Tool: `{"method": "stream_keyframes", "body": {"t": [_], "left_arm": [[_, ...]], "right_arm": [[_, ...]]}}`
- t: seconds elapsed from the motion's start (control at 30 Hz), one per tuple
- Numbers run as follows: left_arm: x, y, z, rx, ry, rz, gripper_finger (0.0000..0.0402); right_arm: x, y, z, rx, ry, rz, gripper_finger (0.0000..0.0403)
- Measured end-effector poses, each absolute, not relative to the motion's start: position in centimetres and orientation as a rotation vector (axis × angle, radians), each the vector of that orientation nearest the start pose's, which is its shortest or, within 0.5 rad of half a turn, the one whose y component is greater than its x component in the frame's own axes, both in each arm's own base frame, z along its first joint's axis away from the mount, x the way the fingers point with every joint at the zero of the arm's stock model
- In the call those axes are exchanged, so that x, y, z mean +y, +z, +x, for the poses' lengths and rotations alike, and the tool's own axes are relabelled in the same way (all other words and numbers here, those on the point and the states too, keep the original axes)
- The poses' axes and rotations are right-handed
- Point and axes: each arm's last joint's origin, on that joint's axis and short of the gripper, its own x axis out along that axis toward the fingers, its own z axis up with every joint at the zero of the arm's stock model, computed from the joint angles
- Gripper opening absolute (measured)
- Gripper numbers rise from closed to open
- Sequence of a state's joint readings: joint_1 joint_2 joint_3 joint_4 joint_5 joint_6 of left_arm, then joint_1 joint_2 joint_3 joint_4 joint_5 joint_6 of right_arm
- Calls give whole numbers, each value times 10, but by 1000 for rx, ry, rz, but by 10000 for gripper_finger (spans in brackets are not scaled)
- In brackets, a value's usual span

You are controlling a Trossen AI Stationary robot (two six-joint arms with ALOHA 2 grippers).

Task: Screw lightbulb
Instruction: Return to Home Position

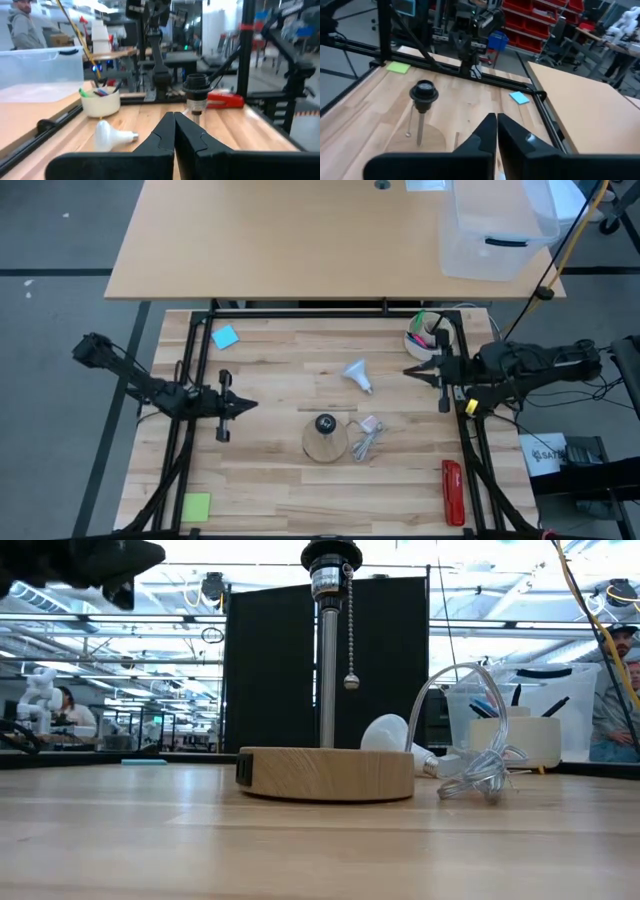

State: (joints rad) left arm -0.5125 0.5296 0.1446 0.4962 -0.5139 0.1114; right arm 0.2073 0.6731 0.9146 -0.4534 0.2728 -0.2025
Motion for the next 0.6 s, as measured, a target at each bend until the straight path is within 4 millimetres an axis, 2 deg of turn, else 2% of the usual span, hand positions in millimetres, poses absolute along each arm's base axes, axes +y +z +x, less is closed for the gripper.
{"method": "stream_keyframes", "body": {"t": [0.27,0.4,0.6], "left_arm": [[-46,252,120,-13,16,115,0],[-41,253,112,-11,25,117,0],[-36,245,102,-35,42,122,0]], "right_arm": [[20,348,121,169,-75,-250,1],[19,331,111,118,-74,-233,1],[19,300,101,49,-65,-188,0]]}}
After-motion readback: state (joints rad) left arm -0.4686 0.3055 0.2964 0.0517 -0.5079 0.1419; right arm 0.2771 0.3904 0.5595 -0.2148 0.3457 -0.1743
